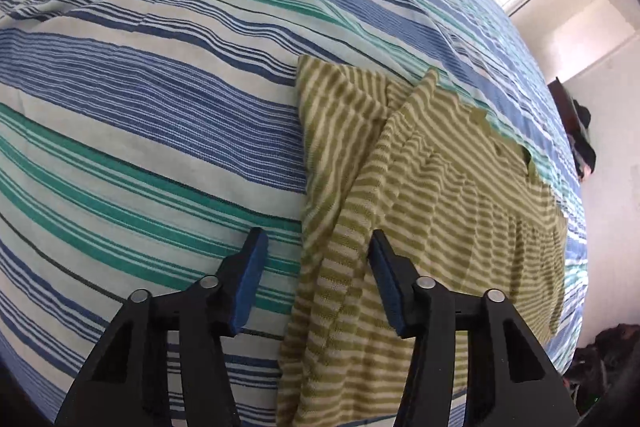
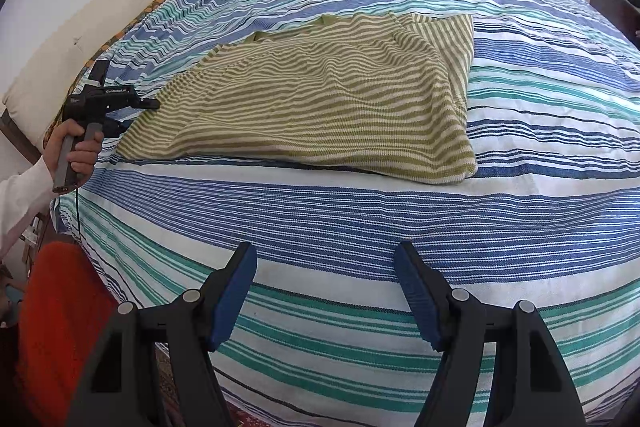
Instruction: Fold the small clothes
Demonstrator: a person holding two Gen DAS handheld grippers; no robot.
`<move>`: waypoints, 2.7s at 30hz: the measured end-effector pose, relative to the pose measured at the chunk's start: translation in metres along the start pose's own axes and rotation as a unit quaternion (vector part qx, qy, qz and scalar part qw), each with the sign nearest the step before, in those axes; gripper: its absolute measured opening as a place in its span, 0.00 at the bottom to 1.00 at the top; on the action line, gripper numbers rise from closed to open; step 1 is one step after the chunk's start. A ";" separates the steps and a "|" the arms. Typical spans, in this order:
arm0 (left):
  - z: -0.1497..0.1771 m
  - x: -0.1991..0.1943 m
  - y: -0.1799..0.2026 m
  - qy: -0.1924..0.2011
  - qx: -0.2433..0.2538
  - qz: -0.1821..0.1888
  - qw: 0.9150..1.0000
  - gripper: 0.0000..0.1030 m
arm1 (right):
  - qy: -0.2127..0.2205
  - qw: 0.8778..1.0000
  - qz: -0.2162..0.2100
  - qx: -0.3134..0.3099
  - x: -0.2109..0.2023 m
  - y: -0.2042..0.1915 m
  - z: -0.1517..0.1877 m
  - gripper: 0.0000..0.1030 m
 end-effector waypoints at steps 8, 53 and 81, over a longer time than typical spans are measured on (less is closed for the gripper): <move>0.005 0.013 0.004 -0.018 -0.003 0.020 1.000 0.25 | 0.004 1.000 -0.004 0.003 0.003 -0.001 0.001 0.69; 0.022 0.064 0.457 -0.019 0.303 -0.032 0.952 0.61 | 0.159 0.962 -0.076 0.209 -0.111 0.130 -0.055 0.69; 0.104 -0.026 0.264 0.036 0.269 -0.086 0.959 0.74 | -0.034 0.929 -0.139 0.340 -0.012 0.109 -0.081 0.07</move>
Point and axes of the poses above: each gripper's, at about its wrist camera, not at the fingertips, and x roughly the way its jaws point, y to its right, z to its underside, the point moved 9 cm from there along x, roughly the way its jaws point, and after that the axes turned 15 degrees about x, right-handed, at the moved point
